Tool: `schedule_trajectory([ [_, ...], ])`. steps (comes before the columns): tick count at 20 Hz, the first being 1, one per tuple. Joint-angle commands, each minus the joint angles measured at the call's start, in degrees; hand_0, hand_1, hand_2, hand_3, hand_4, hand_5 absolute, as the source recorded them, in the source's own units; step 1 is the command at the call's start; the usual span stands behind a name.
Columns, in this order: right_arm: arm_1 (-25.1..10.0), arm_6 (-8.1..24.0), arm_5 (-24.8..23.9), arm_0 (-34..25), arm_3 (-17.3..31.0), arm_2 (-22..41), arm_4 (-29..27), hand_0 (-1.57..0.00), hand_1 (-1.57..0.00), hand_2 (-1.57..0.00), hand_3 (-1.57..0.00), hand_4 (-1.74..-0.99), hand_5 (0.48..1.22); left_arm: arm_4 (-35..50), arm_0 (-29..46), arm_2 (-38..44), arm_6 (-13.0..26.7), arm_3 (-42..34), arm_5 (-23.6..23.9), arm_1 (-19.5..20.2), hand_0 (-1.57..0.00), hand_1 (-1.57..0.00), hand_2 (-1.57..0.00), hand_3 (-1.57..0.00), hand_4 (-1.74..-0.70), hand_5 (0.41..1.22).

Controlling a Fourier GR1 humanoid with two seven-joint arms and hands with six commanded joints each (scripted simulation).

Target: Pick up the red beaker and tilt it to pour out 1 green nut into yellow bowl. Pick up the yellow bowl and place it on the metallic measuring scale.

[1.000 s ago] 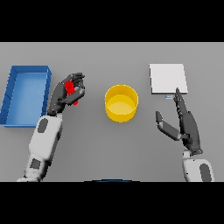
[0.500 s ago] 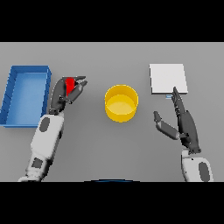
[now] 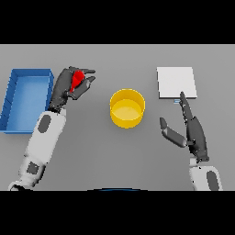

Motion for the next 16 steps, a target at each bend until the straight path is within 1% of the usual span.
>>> schedule_trajectory([
  [1, 0.14, 0.01, -0.19, 0.35, -0.08, 0.35, 0.55, 0.0, 0.0, 0.0, 0.0, -1.245, 0.688, -2.61, -0.76, -2.62, 1.98, -0.52, -1.35, 1.8, -1.56, -1.56, -1.56, -1.56, -1.73, 1.119],
  [2, -0.02, -0.45, -0.32, 0.88, -0.45, 0.28, 0.69, 0.0, 0.0, 0.0, 0.0, -1.243, 0.691, -3.94, -1.23, -4.39, 2.85, -1.01, -2.3, 2.74, -1.56, -1.56, -1.56, -1.56, -1.73, 1.121],
  [4, 0.37, 0.11, -0.51, 0.89, -0.81, 0.57, 0.91, 0.0, 0.0, 0.0, 0.0, -1.243, 0.696, -5.34, -2.01, -6.69, 4.23, -1.26, -3.23, 3.51, -1.56, -1.56, -1.56, -1.56, -1.73, 1.117],
  [6, -0.25, 0.73, -0.04, 1.42, -1.77, 0.24, 0.38, 0.0, 0.0, 0.0, 0.0, -1.243, 0.705, -6.08, -2.75, -8.1, 5.0, -0.92, -3.38, 3.75, -1.56, -1.56, -1.56, -1.56, -1.73, 1.114],
  [7, -0.22, 1.57, 0.09, 1.03, -1.82, 0.29, 0.32, 0.0, 0.0, 0.0, 0.0, -1.243, 0.71, -6.31, -3.27, -8.72, 5.61, -1.25, -3.46, 3.86, -1.56, -1.56, -1.56, -1.56, -1.73, 1.113],
  [8, 0.3, 1.84, -0.08, 1.15, -1.77, 0.58, 0.45, 0.0, 0.0, 0.0, 0.0, -1.248, 0.711, -8.57, -3.98, -10.63, 6.06, -0.86, -3.4, 4.7, -1.56, -1.56, -1.56, -1.56, -1.73, 1.112],
  [9, -0.16, 1.96, 0.17, 1.07, -1.9, 0.36, 0.34, 0.0, 0.0, 0.0, 0.0, -1.251, 0.714, -10.38, -4.86, -12.44, 6.16, -0.04, -3.48, 5.04, -1.57, -1.57, -1.57, -1.57, -1.74, 1.112],
  [10, -0.07, 1.47, 0.0, 0.99, -1.6, 0.38, 0.5, 0.0, 0.0, 0.0, 0.0, -1.254, 0.717, -12.84, -7.03, -14.34, 7.51, 0.88, -4.17, 6.22, -1.57, -1.57, -1.57, -1.57, -1.74, 1.112],
  [12, -0.29, 0.67, 0.59, 1.12, -1.86, 0.14, -0.32, 0.0, 0.0, 0.0, 0.0, -1.266, 0.72, -18.49, -10.09, -19.09, 6.94, 2.96, -4.67, 8.22, -1.57, -1.57, -1.57, -1.57, -1.74, 1.137],
  [13, -0.29, 0.97, 0.71, 0.99, -1.98, 0.16, -0.44, 0.0, 0.0, 0.0, 0.0, -1.267, 0.72, -21.4, -11.52, -21.73, 7.41, 4.53, -4.71, 8.24, -1.57, -1.57, -1.57, -1.57, -1.74, 1.134],
  [14, 0.11, 1.0, 0.74, 0.91, -1.38, 0.39, -0.39, 0.0, 0.0, 0.0, 0.0, -1.267, 0.721, -23.33, -13.41, -23.35, 7.41, 6.04, -5.4, 8.97, -1.57, -1.57, -1.57, -1.57, -1.74, 1.152],
  [16, 0.3, 1.31, 0.88, 0.51, -1.11, 0.51, -0.46, 0.0, 0.0, 0.0, 0.0, -1.268, 0.722, -26.64, -16.98, -26.51, 6.74, 8.59, -6.4, 9.1, -1.57, -1.57, -1.57, -1.57, -1.74, 1.177],
])
